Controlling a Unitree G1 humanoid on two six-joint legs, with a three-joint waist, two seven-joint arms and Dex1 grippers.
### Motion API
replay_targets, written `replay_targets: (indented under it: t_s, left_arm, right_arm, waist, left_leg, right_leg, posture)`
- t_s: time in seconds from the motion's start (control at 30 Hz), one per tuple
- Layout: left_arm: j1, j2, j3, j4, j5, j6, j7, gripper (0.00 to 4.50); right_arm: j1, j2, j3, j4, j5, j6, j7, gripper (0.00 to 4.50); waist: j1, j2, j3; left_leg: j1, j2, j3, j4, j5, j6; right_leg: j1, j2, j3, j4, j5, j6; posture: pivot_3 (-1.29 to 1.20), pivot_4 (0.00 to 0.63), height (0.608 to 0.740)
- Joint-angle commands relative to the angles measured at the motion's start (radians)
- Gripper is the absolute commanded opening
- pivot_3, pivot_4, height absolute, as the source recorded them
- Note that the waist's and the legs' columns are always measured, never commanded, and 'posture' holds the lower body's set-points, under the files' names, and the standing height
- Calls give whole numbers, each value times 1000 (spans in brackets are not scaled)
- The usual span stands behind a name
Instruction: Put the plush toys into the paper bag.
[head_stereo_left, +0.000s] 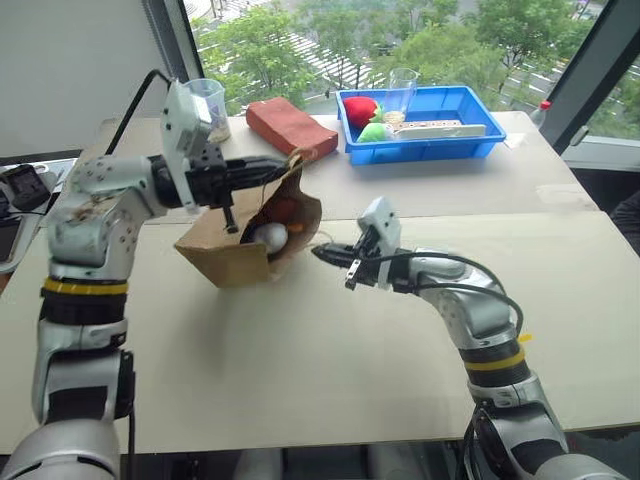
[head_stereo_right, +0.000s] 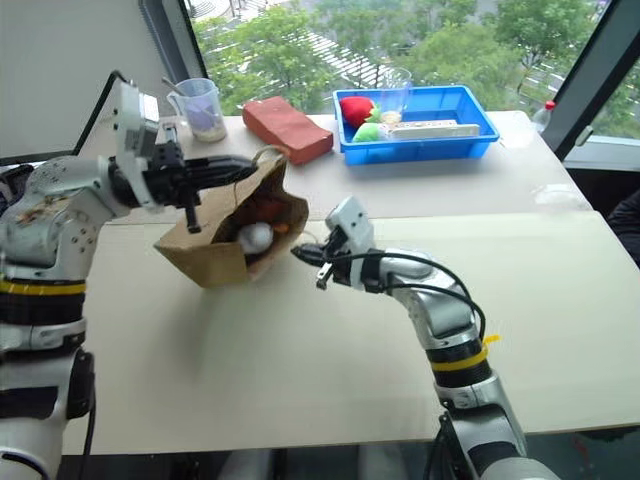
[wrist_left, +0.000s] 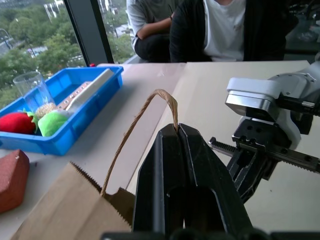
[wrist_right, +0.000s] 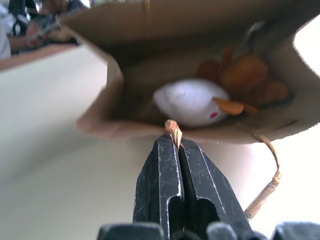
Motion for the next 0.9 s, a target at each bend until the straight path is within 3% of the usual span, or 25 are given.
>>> replay_targets:
  t_s: [0.03, 0.23, 0.4, 0.67, 0.9]
  left_arm:
    - [-123, -61, -9, 141, 56, -118, 19, 0]
    - [-328, -185, -13, 463, 120, -292, -5, 0]
    - [-387, -212, -13, 611, 138, -341, -85, 0]
    - [-231, -144, -72, 462, 153, -229, -236, 0]
    - [-61, -63, -27, 104, 60, 4, -190, 0]
  right_arm:
    - [-57, -9, -96, -131, 81, 34, -47, 8]
    - [-139, -37, -172, -302, 199, 167, -137, 8]
    - [-159, -13, -131, -376, 239, 231, -219, 8]
    - [-116, 0, 33, -230, 102, 167, -292, 8]
    - [-137, -67, 60, -185, 67, 133, -214, 8]
  waist:
    - [5, 0, 0]
    - [6, 0, 0]
    - [-9, 0, 0]
    - [-25, 0, 0]
    - [-20, 0, 0]
  left_leg:
    - [0, 0, 0, 0, 0, 0]
    - [-2, -1, -1, 0, 0, 0]
    - [-1, -1, -1, 0, -1, 1]
    - [-1, 0, -1, 0, -1, 2]
    - [-3, 0, -2, 0, -1, 1]
  right_leg:
    - [0, 0, 0, 0, 0, 0]
    - [0, 0, -1, -1, 0, 0]
    - [-1, 0, -1, -1, 0, 0]
    - [-1, 0, 0, 1, 0, 0]
    - [-2, 0, -1, 0, 0, 0]
  posture:
    - [0, 150, 740]
    - [0, 150, 740]
    - [0, 150, 740]
    - [0, 150, 740]
    - [0, 150, 740]
